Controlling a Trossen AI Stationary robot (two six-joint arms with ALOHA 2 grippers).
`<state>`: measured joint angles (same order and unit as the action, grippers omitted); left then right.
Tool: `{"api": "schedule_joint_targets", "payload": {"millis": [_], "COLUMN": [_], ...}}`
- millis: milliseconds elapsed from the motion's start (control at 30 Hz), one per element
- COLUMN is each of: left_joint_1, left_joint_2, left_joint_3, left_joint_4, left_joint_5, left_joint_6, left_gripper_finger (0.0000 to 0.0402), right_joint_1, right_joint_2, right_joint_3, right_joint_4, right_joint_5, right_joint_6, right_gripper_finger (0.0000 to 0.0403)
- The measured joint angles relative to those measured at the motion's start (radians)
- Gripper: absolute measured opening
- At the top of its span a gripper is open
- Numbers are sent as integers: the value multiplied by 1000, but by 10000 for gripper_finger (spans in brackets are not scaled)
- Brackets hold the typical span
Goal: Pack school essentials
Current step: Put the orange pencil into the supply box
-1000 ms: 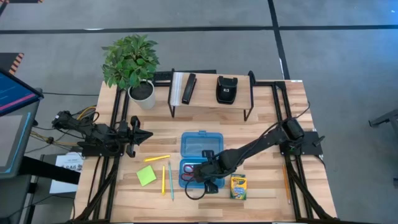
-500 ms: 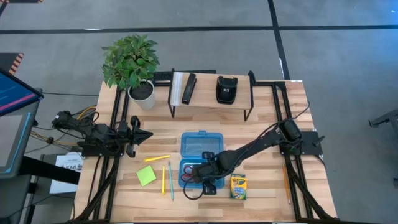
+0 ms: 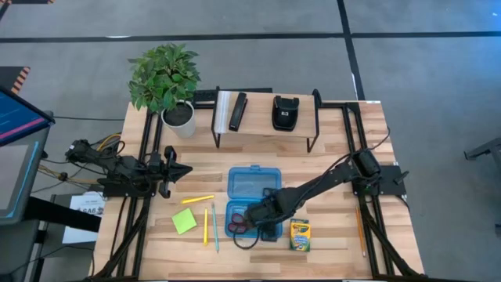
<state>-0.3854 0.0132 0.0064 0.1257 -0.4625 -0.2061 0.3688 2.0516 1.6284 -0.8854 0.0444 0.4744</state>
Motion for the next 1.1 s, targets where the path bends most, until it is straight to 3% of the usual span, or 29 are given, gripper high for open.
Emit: {"api": "schedule_joint_targets", "payload": {"millis": [167,400,533,700,833,1100], "left_joint_1": [0,0,0,0,0,0], "left_joint_2": [0,0,0,0,0,0], "left_joint_3": [0,0,0,0,0,0], "left_joint_4": [-1,5,7,15,16,16], "left_joint_5": [49,47,47,46,45,44], "left_joint_6": [-24,-4,-16,-15,-15,-14], "left_gripper_finger": [0,0,0,0,0,0], "right_joint_1": [103,292,388,478,513,526], "right_joint_2": [-171,-478,-580,-628,-641,-641], "right_joint_3": [-68,-390,-592,-760,-822,-884], "right_joint_4": [-166,-181,-110,-32,-33,10], "right_joint_5": [71,131,1,-112,-166,-234], "right_joint_6": [182,754,1165,1501,1638,1697], "right_gripper_finger": [225,222,222,221,221,221]}}
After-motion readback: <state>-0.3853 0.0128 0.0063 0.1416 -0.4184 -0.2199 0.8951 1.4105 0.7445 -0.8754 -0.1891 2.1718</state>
